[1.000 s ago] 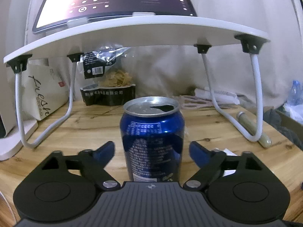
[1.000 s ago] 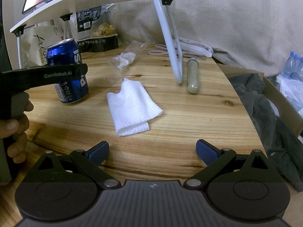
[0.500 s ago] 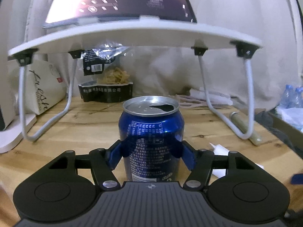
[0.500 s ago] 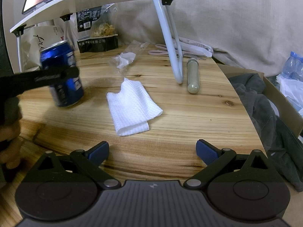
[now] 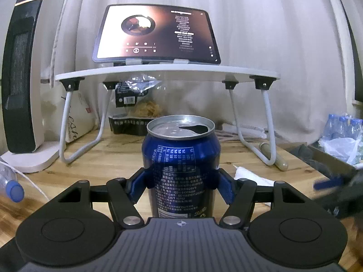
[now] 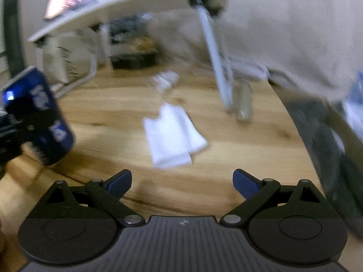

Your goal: Clean container

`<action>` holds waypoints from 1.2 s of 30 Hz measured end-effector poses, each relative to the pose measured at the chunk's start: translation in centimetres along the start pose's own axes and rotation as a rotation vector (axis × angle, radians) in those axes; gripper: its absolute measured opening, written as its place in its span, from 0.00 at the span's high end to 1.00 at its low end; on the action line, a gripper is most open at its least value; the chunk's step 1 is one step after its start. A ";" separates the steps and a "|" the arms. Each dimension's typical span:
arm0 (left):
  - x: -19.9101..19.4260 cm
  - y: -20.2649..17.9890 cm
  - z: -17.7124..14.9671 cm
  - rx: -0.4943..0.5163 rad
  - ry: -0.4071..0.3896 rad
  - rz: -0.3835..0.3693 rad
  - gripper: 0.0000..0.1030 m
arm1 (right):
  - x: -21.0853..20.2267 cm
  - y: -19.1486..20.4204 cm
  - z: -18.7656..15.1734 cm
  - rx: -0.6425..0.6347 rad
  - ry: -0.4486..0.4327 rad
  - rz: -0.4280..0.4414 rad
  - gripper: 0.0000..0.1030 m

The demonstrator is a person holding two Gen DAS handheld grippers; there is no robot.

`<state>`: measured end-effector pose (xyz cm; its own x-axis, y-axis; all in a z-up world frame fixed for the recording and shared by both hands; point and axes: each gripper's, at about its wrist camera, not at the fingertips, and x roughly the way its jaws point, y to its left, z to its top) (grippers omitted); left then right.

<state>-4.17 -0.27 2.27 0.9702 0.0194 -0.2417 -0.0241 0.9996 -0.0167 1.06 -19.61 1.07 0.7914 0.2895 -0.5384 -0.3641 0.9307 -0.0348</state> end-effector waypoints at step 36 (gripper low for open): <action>-0.4 -0.9 -0.1 0.054 -0.010 -0.037 0.35 | -1.6 -1.2 0.8 -0.099 0.017 0.078 0.28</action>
<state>-4.56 -1.21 2.28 0.9725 -0.0175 -0.2325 0.0245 0.9993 0.0274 0.65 -21.05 2.60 0.7506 0.3556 -0.5570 -0.4718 0.8785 -0.0750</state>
